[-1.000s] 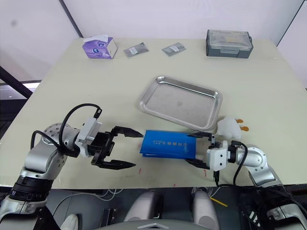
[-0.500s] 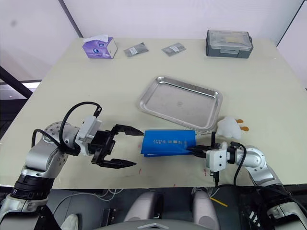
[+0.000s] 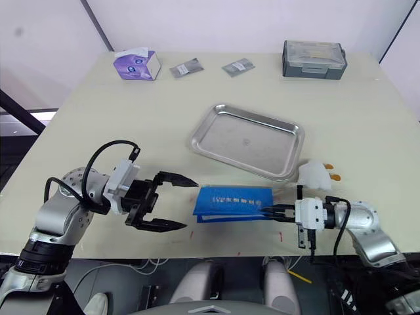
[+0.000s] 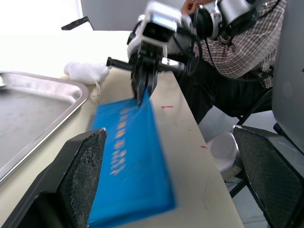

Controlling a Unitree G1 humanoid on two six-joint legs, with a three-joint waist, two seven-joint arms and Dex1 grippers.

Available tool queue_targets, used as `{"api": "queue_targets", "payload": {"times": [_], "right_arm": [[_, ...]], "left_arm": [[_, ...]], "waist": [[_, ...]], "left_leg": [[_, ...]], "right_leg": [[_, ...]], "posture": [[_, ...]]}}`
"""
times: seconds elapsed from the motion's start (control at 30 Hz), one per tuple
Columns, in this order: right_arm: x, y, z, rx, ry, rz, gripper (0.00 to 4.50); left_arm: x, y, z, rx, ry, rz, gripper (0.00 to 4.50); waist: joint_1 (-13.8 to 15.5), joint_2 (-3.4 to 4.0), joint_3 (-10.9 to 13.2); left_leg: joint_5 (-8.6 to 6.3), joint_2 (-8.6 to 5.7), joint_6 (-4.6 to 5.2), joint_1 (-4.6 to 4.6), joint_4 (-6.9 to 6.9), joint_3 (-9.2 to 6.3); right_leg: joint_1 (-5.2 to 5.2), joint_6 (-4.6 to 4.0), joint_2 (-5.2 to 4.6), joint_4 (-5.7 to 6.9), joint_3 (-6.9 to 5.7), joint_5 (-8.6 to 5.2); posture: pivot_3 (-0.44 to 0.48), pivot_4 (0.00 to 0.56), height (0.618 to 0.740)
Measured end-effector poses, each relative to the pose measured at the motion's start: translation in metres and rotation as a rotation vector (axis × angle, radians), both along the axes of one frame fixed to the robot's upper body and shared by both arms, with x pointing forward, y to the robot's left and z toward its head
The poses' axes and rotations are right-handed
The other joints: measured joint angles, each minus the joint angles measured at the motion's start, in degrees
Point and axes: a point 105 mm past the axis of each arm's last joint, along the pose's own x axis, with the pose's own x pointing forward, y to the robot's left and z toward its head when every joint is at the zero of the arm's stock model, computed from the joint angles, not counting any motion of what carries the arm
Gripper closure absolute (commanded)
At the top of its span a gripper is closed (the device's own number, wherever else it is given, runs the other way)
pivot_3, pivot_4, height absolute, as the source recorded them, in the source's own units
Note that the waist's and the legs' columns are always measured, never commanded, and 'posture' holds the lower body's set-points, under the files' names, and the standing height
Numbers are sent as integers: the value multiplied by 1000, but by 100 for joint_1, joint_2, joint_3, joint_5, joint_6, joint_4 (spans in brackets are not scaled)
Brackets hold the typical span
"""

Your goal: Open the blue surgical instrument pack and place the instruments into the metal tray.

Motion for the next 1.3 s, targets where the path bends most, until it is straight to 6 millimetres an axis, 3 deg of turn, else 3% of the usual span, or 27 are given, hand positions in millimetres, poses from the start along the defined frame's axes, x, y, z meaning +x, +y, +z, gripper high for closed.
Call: {"api": "queue_targets", "payload": {"times": [0.13, 0.33, 0.5, 0.8, 0.93, 1.17, 1.27, 1.3], "right_arm": [[-5, 2, 12, 53, 204, 2, 4446], [5, 1, 24, 69, 346, -36, 4446], [18, 2, 34, 87, 360, -48, 4446], [29, -1, 33, 77, 374, -26, 4446], [36, 0, 35, 87, 361, -15, 4446], [40, 0, 36, 81, 354, -10, 4446], [41, -1, 36, 82, 353, -12, 4500], [40, -1, 36, 82, 353, -11, 4500]], "left_arm": [[-2, -1, 0, 6, 8, -10, 0], [-3, -1, -1, 7, 6, -16, 0], [4, -2, -6, -12, -33, 5, 0], [28, 0, -30, -11, -6, 69, 0], [48, -15, -40, -73, 22, 83, 0], [56, -25, -57, -71, 60, 77, 0], [60, -27, -54, -83, 51, 74, 783], [61, -29, -54, -88, 53, 73, 1235]], "waist": [[0, 3, 2], [1, 2, 3], [1, 2, 3], [0, 1, 3], [-2, 1, 3], [-8, 1, 3], [-7, 1, 3], [-7, 1, 3]], "left_leg": [[-1, 0, 1, 0, 0, 0], [-1, 0, 1, 0, 0, 0], [-1, -2, 1, -2, 0, 0], [-1, -8, 1, -4, 2, -2], [0, -23, 0, -4, 4, -3], [0, -22, 0, -4, 5, -5], [0, -22, 0, -4, 5, -4], [0, -22, 0, -4, 5, -4]], "right_leg": [[0, -1, 0, 0, 0, -1], [0, -1, 1, -1, -1, 0], [0, -1, 1, -2, -2, 0], [-1, 0, 1, -1, -6, 0], [-1, 0, 0, 2, -6, 0], [-1, 0, 0, 3, -7, 0], [-1, 0, -1, 4, -7, 0], [-1, 0, -2, 4, -7, 0]], "posture": [[0, 150, 734], [0, 150, 734], [0, 150, 734], [0, 150, 734], [0, 150, 734], [0, 150, 734], [0, 150, 734], [0, 150, 734]]}}
